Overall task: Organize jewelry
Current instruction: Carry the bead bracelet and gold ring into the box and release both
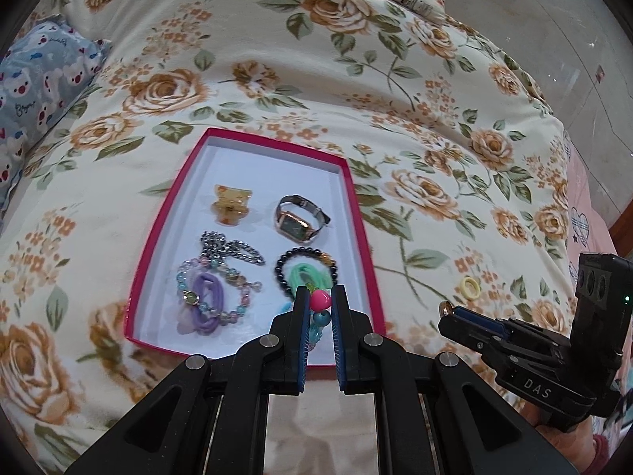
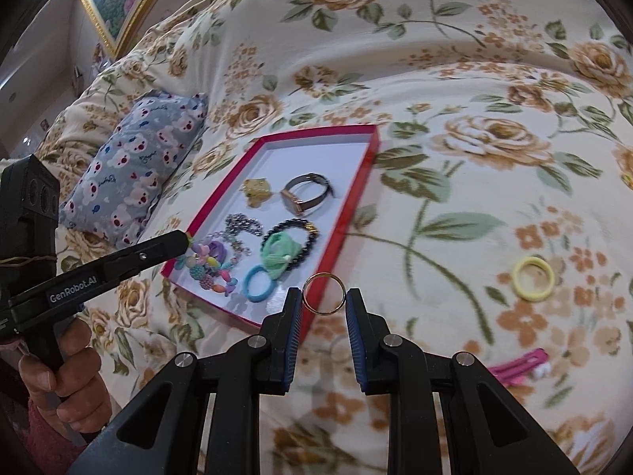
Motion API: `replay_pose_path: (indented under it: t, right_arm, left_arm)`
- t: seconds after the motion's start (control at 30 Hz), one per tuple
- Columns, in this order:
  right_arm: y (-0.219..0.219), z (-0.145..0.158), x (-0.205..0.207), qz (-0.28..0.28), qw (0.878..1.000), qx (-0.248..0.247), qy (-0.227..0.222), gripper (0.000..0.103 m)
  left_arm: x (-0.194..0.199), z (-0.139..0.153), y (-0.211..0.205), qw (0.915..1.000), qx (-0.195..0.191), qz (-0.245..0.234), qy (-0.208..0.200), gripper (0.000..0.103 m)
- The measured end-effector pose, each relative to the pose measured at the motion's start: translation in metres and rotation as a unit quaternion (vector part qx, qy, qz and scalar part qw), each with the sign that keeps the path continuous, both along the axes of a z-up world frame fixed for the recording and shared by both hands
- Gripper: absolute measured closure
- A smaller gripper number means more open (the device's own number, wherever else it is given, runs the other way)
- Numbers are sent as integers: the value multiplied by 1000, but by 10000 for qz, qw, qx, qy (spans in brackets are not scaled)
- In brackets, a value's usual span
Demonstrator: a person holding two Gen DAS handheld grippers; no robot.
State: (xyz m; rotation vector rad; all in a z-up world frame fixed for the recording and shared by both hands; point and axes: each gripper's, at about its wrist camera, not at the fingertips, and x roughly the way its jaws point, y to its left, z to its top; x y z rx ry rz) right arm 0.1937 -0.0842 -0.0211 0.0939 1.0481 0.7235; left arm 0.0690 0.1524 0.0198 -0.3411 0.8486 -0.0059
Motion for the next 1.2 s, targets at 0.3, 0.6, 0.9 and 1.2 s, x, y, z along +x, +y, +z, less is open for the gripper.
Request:
replay_pose_path:
  t: [0.3,0.6,0.9,1.2]
  right_arm:
    - [35,-5,4,308,9995,-55,41,80]
    - [72,-27,10,620,9976,-247,199,80]
    - [94,-47,14,835,9946,-478,391,80]
    - [96,-51,16,877,9938,-523,451,80]
  left_arm:
    - [6,-8,17,9999,-28,114,51,94]
    - [14,-27,39,9990,-122,339,281,94]
    - [21,-46,55,9971,-61,591,467,94]
    - [27,-60,60,9958,-35,682,618,93]
